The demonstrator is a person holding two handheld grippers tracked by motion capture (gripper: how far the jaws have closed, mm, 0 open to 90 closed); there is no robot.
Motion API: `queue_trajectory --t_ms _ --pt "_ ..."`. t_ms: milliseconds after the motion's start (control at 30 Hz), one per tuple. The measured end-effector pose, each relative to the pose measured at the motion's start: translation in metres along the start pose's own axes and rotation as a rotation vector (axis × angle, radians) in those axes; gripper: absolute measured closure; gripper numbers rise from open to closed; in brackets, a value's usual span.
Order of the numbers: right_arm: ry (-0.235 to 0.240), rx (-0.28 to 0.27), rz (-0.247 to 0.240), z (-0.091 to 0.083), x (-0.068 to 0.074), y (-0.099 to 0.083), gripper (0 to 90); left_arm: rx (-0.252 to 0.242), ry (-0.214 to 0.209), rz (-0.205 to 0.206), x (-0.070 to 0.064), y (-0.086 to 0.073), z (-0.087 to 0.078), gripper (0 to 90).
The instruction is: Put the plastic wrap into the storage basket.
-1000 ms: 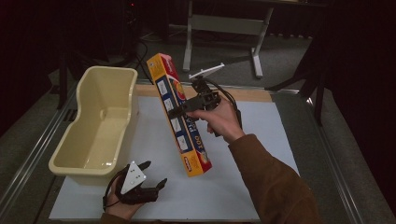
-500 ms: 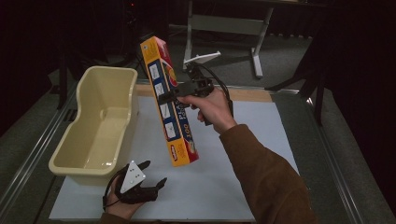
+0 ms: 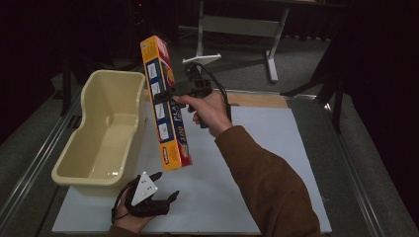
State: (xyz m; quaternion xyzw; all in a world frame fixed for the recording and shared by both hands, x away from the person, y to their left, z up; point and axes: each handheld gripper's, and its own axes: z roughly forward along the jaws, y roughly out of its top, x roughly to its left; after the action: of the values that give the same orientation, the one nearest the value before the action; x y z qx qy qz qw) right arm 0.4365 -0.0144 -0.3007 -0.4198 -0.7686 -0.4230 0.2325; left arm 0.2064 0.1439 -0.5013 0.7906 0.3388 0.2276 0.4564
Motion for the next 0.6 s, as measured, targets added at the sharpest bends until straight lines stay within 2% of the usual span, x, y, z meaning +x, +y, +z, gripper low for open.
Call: queue_trajectory --t_ms 133,300,433,600 --pt "0.027 -0.025 0.030 0.006 0.002 0.004 41.5 -0.007 -0.002 0.005 -0.001 0.000 0.000 20.7" --pt "0.038 -0.057 0.061 0.014 0.003 0.006 41.4 -0.006 0.002 -0.002 0.000 0.000 0.000 20.7" --pt "0.017 -0.078 0.072 0.022 0.006 0.007 41.4 -0.013 0.003 0.001 -0.001 0.001 -0.001 20.8" --pt "0.022 -0.091 0.086 0.032 0.008 0.009 41.4 -0.012 0.003 -0.007 0.000 0.000 -0.002 20.7"
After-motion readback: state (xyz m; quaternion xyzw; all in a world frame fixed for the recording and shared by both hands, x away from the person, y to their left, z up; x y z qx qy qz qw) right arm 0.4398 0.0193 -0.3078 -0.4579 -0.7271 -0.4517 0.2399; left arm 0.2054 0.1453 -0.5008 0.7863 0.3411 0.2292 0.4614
